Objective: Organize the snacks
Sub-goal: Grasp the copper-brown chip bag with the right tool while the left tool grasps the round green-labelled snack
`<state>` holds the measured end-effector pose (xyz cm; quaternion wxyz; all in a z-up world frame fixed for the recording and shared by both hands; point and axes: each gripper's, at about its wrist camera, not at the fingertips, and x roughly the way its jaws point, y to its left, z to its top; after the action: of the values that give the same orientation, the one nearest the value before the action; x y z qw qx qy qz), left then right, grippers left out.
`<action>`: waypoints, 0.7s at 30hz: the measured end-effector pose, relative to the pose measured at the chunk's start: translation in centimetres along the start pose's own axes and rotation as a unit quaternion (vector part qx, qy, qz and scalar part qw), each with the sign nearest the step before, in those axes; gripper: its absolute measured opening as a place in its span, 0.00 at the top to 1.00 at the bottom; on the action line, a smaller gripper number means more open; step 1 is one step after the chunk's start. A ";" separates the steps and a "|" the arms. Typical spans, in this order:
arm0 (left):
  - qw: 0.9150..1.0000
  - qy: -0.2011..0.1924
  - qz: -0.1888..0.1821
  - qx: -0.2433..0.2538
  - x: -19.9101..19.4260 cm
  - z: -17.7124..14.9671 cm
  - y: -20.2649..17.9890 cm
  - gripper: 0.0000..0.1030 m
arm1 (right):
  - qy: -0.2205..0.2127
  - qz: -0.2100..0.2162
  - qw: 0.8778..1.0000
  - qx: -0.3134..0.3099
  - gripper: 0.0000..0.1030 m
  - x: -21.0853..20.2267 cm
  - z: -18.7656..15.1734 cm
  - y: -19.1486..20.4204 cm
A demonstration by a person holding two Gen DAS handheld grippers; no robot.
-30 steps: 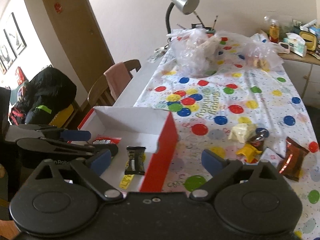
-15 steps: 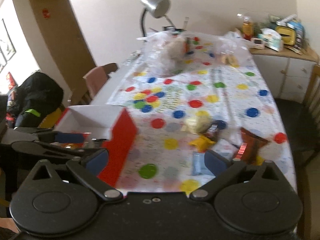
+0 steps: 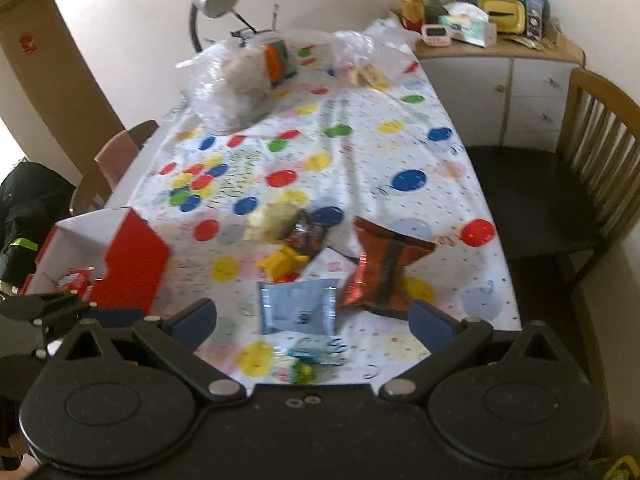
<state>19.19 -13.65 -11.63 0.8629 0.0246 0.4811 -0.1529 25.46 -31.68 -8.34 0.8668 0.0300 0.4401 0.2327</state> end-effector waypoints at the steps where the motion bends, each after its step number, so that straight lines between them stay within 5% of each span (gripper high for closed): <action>1: 1.000 0.005 0.000 0.002 0.6 0.1 -0.4 0.22 | 0.004 -0.003 1.000 0.002 0.00 0.5 0.0 -0.6; 13: 0.995 0.063 0.004 -0.072 6.3 0.8 -1.1 0.22 | 0.039 -0.025 0.998 0.030 0.03 6.5 2.0 -5.0; 21: 0.983 0.113 0.029 -0.142 9.8 0.7 -1.1 0.22 | 0.074 -0.027 0.996 0.040 0.07 10.3 3.1 -5.9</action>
<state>24.25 -17.13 -19.32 0.8016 -0.0667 0.5916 -0.0540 35.25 -32.04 -15.65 0.8359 0.0352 0.5125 0.1934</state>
